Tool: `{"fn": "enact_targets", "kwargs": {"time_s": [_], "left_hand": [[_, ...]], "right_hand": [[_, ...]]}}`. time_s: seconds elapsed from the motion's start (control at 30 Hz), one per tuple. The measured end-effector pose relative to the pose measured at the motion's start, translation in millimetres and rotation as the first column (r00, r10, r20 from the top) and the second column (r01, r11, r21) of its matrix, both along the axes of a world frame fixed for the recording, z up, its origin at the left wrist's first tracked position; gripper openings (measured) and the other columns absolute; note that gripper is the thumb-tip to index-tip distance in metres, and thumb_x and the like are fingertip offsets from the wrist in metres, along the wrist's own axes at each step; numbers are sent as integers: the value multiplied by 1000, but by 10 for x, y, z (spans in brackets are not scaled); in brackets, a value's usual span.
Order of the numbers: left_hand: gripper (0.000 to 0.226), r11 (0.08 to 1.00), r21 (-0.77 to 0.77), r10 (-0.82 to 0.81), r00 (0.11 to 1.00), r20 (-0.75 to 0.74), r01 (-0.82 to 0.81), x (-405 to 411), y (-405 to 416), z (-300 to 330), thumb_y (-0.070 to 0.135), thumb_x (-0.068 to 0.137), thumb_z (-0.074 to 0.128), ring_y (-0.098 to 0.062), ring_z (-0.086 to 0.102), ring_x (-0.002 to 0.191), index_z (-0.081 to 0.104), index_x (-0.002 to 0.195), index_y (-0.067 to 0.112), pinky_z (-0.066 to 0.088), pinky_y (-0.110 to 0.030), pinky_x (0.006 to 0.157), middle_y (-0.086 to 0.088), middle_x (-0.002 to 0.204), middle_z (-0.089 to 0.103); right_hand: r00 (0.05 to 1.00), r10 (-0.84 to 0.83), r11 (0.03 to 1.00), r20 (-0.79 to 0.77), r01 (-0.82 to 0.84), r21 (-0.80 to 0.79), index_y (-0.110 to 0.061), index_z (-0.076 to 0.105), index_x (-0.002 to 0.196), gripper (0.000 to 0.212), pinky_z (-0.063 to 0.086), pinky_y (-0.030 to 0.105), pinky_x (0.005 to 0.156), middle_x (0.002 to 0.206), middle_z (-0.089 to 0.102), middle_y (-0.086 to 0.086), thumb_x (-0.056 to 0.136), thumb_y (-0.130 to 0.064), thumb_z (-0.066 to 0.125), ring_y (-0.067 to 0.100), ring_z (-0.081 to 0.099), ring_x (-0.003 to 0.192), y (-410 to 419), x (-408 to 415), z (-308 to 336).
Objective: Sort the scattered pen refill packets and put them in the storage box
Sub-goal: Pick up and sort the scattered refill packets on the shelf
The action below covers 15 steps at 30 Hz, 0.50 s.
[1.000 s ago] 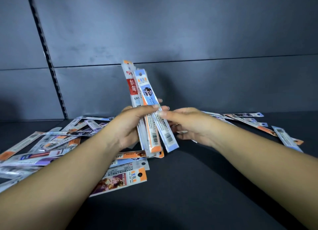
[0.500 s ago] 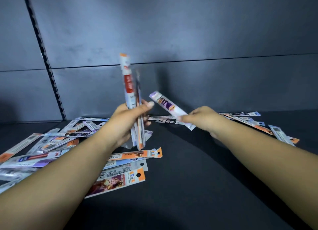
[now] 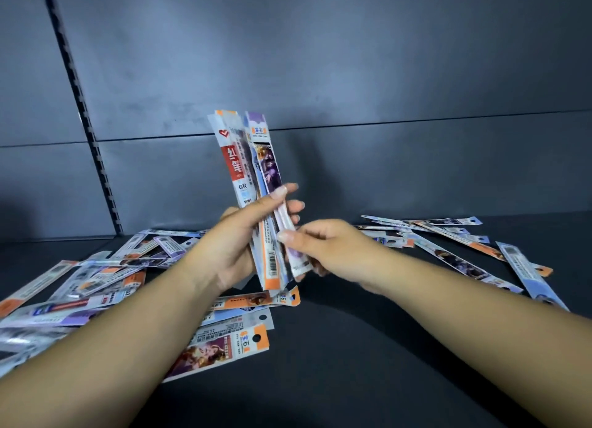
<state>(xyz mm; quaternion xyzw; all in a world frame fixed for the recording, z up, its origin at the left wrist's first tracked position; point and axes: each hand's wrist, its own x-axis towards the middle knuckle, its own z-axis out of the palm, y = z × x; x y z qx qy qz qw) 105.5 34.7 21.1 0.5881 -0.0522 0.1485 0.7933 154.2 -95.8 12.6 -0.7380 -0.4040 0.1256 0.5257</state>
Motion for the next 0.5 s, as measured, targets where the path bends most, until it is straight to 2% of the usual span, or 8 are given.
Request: {"fn": "enact_targets", "kwargs": {"time_s": [0.13,0.27,0.37,0.43,0.5], "left_hand": [[15,1000,-1,25,1000,9,-25,-9,-63,-8,17,62,62,-9,63,52,73,74,16,54,-22,52,2,55,64],[18,998,50,-41,999,30,40,-24,-346,-18,12,64,61,-14,69,61,64,82,12,59,-28,63,-3,63,71],[11,982,148,-121,993,8,118,-30,-590,10,10,74,59,-14,69,62,63,83,14,58,-31,67,-1,66,72],[8,971,194,-143,990,-14,143,-23,-709,37,10,77,59,-12,65,57,64,83,15,58,-30,66,1,61,67],[7,971,181,-157,987,-28,159,1,-843,69,11,81,58,-9,58,51,63,81,16,56,-27,60,3,54,59]], "right_hand": [[994,34,970,106,-7,-245,-22,58,65,37,40,19,57,60,57,-5,88,-47,45,8,46,54,-136,-2,113],[978,-165,959,125,188,-212,-19,61,70,37,39,19,57,62,57,-4,86,-49,47,10,46,57,-522,44,260],[935,-318,906,154,348,-242,-17,64,68,38,40,24,58,64,60,-2,79,-52,54,13,46,59,-1013,123,249],[894,-401,841,199,445,-306,-7,64,71,50,37,27,61,66,57,3,74,-56,56,16,45,61,-1359,210,213],[809,-485,693,333,587,-418,2,57,70,63,33,29,62,68,50,8,74,-61,54,21,44,66,-1665,315,165]]}}
